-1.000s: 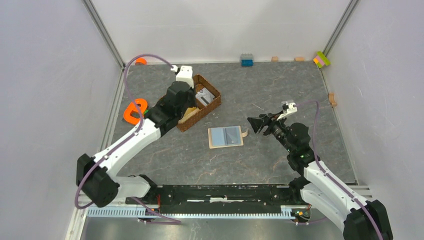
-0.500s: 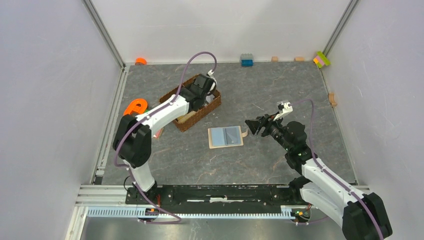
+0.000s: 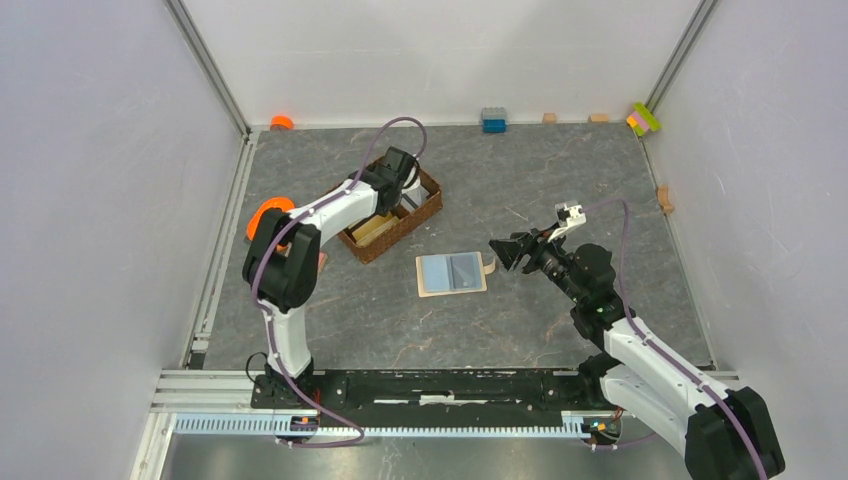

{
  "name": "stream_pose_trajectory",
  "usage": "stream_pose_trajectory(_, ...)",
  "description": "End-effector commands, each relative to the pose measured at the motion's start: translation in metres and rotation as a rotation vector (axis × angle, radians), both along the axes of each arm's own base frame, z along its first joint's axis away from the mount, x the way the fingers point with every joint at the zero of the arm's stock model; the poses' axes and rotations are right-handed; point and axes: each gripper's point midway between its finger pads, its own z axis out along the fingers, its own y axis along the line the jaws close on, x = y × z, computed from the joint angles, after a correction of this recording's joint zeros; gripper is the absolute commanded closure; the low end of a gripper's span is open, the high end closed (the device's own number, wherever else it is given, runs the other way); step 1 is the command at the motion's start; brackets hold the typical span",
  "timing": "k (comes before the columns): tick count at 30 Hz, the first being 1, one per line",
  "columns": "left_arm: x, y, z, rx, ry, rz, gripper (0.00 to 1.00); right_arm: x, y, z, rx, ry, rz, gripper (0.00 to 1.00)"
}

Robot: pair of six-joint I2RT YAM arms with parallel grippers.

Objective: Take the credit cards out of the card holder
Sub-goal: Place the credit card in the storage box.

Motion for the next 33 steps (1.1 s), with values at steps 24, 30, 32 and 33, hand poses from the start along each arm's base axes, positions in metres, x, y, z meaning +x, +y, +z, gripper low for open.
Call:
stream_pose_trajectory(24,-0.044,-0.106,0.089,-0.406,-0.138,-0.021,0.48,0.023,-0.018,-0.051,-0.162,0.221,-0.136,0.10)
stream_pose_trajectory(30,-0.104,-0.195,0.093,-0.945,-0.090,0.053,0.37,0.028,-0.013,-0.087,-0.219,0.324,-0.127,0.14)
stream_pose_trajectory(32,-0.112,-0.204,0.085,-1.063,-0.075,0.163,0.37,0.028,-0.012,-0.095,-0.234,0.341,-0.127,0.16)
stream_pose_trajectory(33,-0.116,-0.206,0.080,-1.099,-0.060,0.207,0.37,0.029,-0.011,-0.098,-0.237,0.345,-0.126,0.17)
